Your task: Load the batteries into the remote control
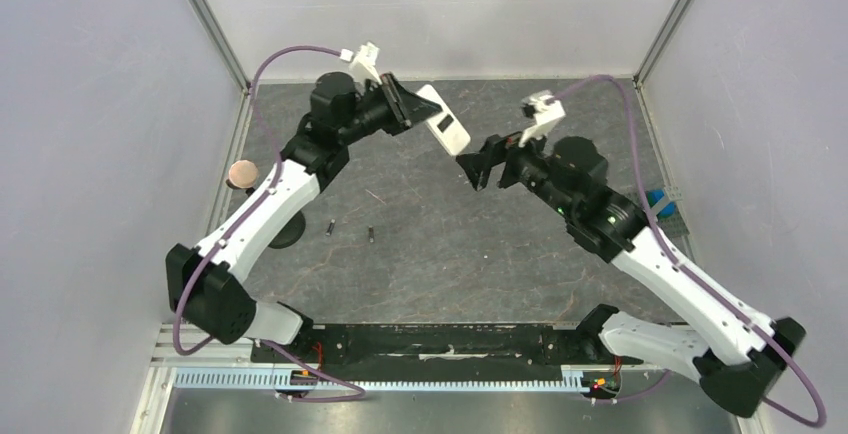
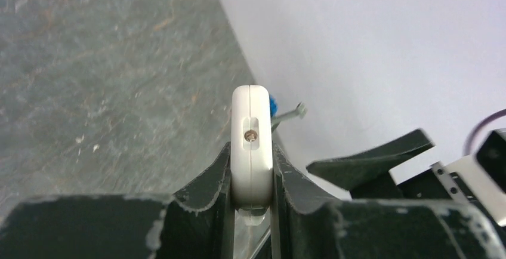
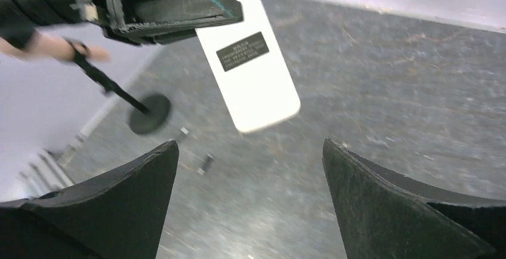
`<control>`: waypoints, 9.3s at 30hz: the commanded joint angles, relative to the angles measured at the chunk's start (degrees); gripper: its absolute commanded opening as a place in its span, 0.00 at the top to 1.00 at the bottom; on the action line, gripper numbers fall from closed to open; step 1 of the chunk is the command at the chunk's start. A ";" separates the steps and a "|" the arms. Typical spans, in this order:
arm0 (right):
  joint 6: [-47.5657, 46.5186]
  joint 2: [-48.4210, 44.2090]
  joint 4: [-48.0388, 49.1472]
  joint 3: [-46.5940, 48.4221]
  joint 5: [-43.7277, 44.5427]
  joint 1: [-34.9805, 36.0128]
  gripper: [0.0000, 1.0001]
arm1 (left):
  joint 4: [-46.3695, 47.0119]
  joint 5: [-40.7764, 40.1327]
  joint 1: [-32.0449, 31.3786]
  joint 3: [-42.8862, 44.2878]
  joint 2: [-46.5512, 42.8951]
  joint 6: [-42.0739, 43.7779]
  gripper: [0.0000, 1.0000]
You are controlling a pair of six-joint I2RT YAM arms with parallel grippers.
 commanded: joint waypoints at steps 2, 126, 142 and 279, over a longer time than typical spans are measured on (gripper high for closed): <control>20.32 -8.21 18.32 -7.88 6.21 0.20 0.07 | 17.20 -1.23 2.10 -4.31 -7.73 -11.31 0.98; 43.29 10.38 24.76 -7.96 -31.41 -16.03 1.00 | 11.30 -16.06 0.49 -18.70 -10.10 23.66 0.98; 18.77 26.95 -2.36 -11.94 -5.95 -16.05 1.00 | 11.20 -14.95 0.47 -19.40 -14.02 21.08 0.98; 63.61 20.49 77.12 -12.89 -38.77 -7.95 0.91 | 30.54 3.72 1.01 -23.80 -21.40 -22.19 0.72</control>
